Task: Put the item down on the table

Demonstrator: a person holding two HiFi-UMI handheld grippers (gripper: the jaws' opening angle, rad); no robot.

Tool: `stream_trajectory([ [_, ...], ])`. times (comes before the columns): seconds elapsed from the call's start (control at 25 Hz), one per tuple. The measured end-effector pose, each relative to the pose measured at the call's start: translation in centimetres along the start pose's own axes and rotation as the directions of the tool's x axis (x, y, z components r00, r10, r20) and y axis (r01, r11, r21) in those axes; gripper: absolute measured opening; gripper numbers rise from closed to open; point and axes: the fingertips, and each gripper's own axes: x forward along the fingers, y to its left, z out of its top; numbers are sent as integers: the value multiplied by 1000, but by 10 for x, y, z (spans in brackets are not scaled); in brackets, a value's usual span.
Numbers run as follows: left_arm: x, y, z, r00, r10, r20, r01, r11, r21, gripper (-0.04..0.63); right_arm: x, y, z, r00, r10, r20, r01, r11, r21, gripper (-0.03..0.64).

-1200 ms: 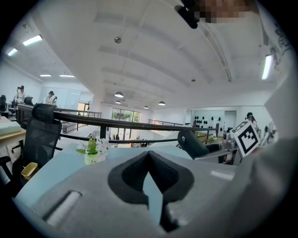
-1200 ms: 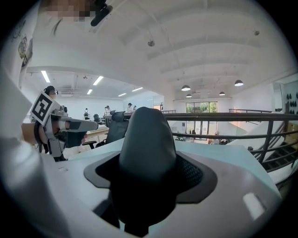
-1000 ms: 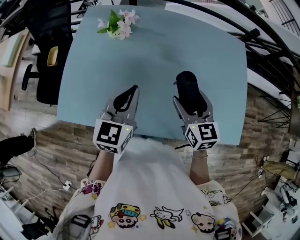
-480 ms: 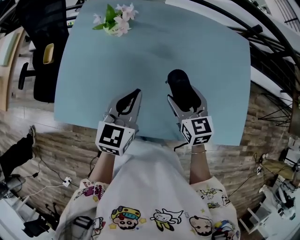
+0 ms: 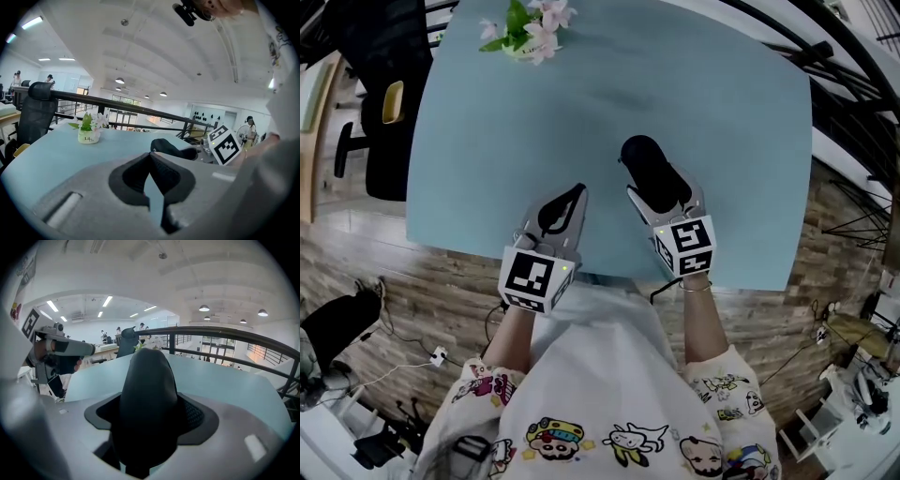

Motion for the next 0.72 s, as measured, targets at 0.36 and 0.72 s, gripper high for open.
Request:
stream_trajectory([
  [0.36, 9, 4, -18, 1000, -2, -18, 2, 1000, -17, -2, 30, 8, -30, 996, 44, -83, -47, 998, -31, 360],
  [0.72, 15, -2, -30, 999, -21, -41, 21, 1000, -6, -2, 43, 6, -48, 988, 60, -145, -67, 997, -42, 360],
])
